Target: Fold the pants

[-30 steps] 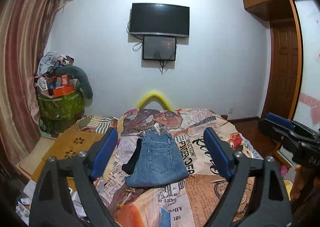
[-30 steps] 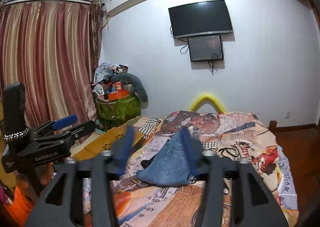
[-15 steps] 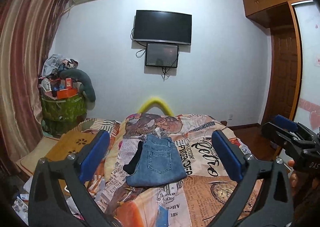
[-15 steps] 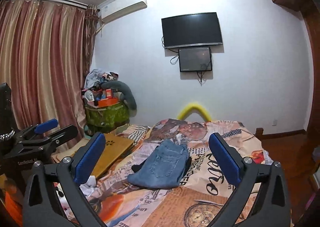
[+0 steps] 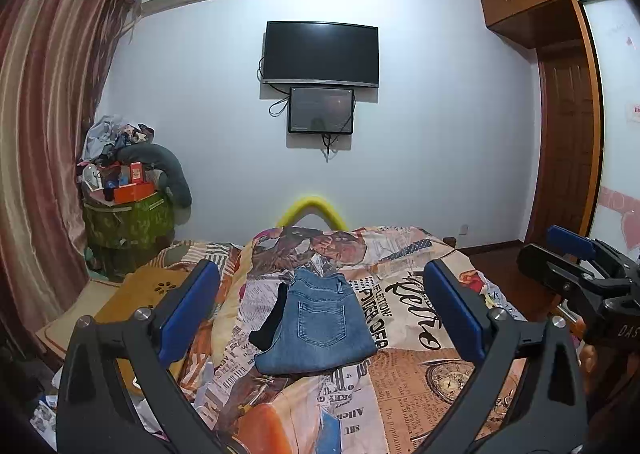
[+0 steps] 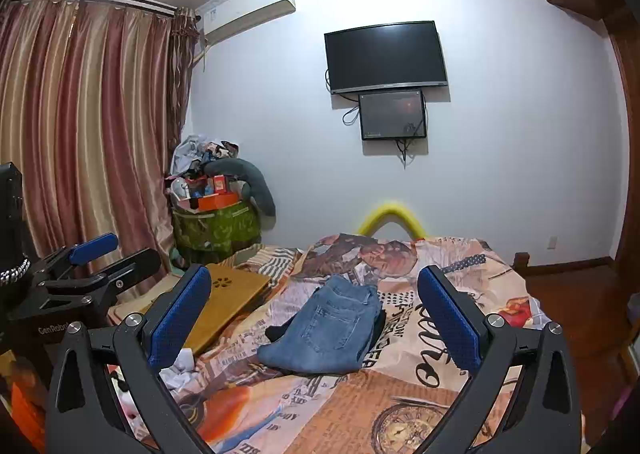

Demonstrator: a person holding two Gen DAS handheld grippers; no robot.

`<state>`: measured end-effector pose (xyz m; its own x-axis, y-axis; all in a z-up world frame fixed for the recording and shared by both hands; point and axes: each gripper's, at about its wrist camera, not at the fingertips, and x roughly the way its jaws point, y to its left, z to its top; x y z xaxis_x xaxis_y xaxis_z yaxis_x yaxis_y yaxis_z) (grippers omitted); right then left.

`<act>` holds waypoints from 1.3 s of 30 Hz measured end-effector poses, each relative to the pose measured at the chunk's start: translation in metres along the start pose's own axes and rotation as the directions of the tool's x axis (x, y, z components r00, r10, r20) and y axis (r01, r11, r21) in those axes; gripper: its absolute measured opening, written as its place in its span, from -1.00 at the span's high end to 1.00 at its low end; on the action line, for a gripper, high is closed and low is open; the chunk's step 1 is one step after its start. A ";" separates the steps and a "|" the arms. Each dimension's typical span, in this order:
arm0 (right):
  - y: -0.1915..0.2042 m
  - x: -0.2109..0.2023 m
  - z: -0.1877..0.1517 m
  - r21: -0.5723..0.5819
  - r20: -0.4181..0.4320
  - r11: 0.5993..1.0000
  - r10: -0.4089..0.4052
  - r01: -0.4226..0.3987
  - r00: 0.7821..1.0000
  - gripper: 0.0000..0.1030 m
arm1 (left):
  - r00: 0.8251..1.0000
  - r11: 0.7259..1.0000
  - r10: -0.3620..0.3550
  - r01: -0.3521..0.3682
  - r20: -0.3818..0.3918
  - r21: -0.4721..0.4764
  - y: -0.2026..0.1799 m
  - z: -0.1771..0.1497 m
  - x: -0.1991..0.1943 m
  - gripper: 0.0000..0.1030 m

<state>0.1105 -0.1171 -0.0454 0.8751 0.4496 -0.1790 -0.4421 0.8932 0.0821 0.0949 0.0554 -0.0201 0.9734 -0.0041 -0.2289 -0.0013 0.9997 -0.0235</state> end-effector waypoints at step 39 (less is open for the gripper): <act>-0.006 -0.006 0.002 0.016 0.004 1.000 -0.017 0.017 1.000 -1.00 | 0.999 0.999 -0.047 0.047 -0.006 0.011 -0.003 -0.002 0.003 -1.00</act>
<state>0.1077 -0.1250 -0.0427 0.8833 0.4342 -0.1769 -0.4238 0.9008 0.0950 0.0970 0.0526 -0.0222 0.9710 -0.0511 -0.2336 0.0470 0.9986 -0.0232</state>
